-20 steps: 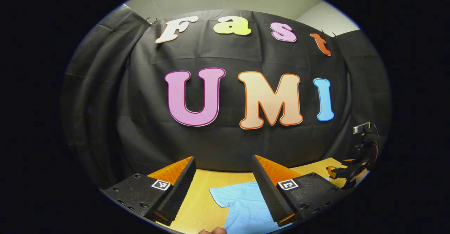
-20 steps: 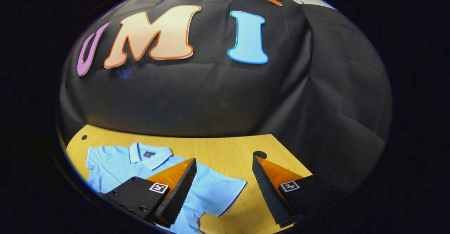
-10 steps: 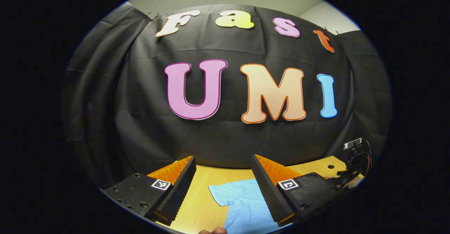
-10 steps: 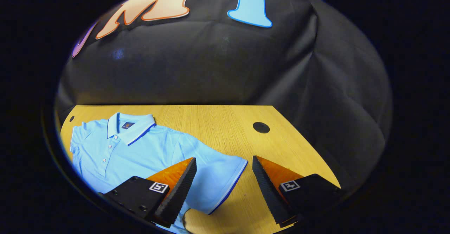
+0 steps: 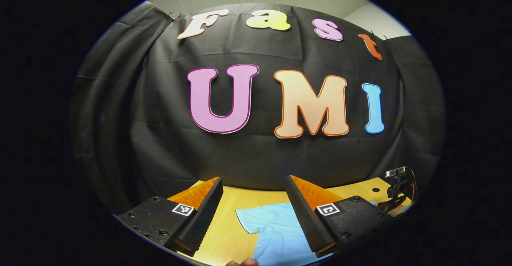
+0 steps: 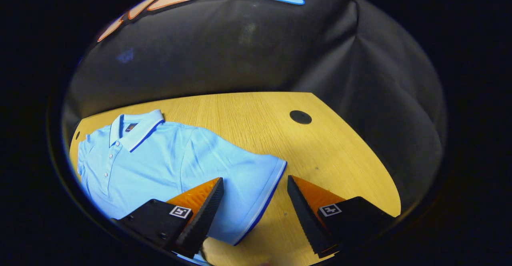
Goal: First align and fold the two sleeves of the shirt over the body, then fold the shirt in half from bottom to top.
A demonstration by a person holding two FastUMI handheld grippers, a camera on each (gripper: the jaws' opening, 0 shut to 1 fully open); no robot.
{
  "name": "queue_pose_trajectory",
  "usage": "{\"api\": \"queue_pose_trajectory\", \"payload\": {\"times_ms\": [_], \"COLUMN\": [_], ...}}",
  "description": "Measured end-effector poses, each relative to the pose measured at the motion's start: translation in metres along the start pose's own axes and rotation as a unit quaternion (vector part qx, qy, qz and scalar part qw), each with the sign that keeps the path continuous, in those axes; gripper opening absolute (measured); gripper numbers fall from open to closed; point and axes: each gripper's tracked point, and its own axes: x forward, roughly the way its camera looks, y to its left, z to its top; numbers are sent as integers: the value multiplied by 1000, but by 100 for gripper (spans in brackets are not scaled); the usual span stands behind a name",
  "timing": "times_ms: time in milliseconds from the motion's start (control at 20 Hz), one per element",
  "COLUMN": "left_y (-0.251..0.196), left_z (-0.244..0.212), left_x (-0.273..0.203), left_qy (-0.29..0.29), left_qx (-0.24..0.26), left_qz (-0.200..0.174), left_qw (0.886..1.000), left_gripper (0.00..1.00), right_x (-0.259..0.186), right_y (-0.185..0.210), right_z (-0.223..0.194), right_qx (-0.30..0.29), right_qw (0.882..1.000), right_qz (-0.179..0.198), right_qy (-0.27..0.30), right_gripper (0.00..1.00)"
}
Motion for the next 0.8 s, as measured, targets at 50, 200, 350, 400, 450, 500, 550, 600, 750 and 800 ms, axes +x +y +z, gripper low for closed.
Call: {"api": "queue_pose_trajectory", "payload": {"times_ms": [50, 200, 350, 400, 450, 500, 550, 600, 750, 800], "left_y": [0, -1, -2, -3, -3, -3, -2, -2, 5, 7], "left_z": [-1, -2, -5, -5, -6, -5, -7, -7, -11, -11], "left_x": [0, 1, 1, 1, 2, 2, 1, 1, 1, 1], "left_qy": [1, 3, 6, 7, 8, 8, 10, 11, 14, 15], "left_qx": [-1, -3, -5, -6, -7, -7, -9, -11, -15, -16], "left_qz": [0, 0, -1, -2, -3, -2, -3, -2, 2, 4], "left_qw": [1000, 1000, 1000, 1000, 1000, 1000, 1000, 1000, 1000, 1000], "left_gripper": [95, 95, 95, 95, 95, 95, 94, 95, 95, 95], "right_x": [2, 2, 2, 1, 0, 1, -1, -4, -12, -18], "right_y": [1, 9, 22, 27, 28, 29, 34, 37, 47, 52], "right_z": [1, -4, -3, -3, -2, -3, -3, -2, 8, 15], "right_qx": [8, 35, 39, 37, 35, 32, 33, 37, 50, 56], "right_qw": [1000, 999, 998, 998, 998, 999, 998, 998, 997, 996], "right_qz": [3, 23, 38, 45, 43, 41, 48, 54, 66, 72], "right_qy": [2, 11, 3, 0, -3, -4, -2, 1, -7, -16], "right_gripper": [100, 91, 70, 50, 30, 7, 6, 5, 0, 0]}}
